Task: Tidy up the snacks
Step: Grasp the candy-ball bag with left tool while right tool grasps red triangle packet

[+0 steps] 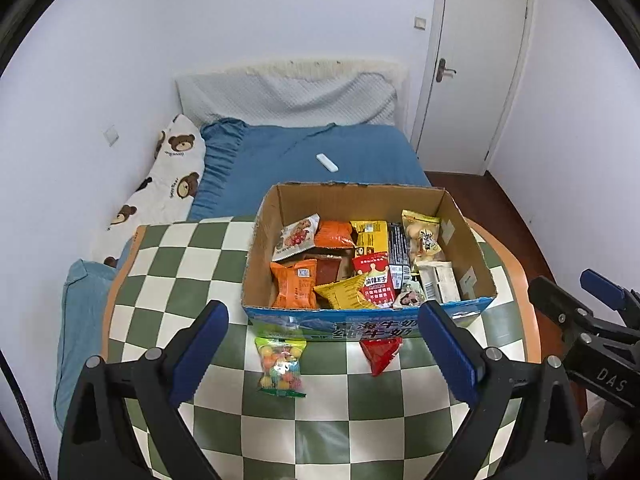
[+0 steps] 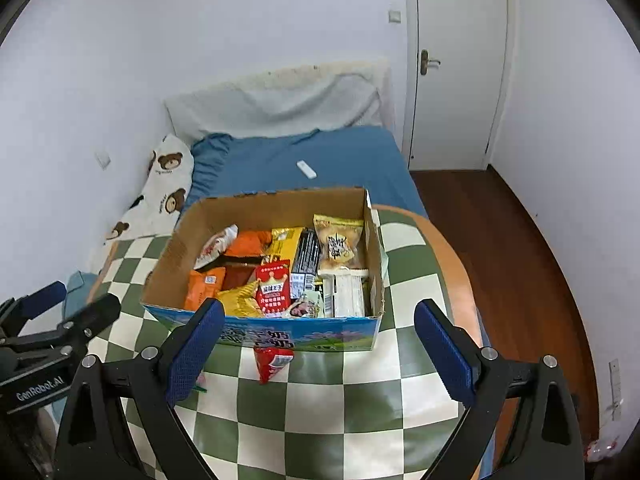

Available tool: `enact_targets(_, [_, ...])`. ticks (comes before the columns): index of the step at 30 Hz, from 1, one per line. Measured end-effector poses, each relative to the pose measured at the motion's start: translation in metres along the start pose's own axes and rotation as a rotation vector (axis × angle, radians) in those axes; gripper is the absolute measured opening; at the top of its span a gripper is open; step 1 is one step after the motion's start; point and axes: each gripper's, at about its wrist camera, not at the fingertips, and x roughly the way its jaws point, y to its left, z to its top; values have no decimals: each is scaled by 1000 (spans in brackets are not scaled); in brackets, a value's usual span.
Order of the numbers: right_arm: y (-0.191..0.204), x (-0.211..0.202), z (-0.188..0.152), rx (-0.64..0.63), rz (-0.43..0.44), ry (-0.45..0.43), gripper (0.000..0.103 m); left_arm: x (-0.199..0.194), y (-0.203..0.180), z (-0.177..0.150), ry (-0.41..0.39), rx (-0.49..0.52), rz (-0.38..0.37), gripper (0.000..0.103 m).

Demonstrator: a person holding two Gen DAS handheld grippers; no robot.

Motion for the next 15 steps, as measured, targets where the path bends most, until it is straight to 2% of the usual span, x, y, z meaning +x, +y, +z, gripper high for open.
enact_targets(7, [-1,4,-5,34,30,18,98,-2,4,-1,-15,-15,9,97])
enact_targets(10, [-1,28,-14,44,62,84,98,14,10,-5,31,-23,14,103])
enact_targets(13, [0,62,-29,62,96,161,97,36,20,-14,92,-42,23,103])
enact_targets(15, [1,92,-43,80,129,212,88,53,29,-23,139,-60,29,103])
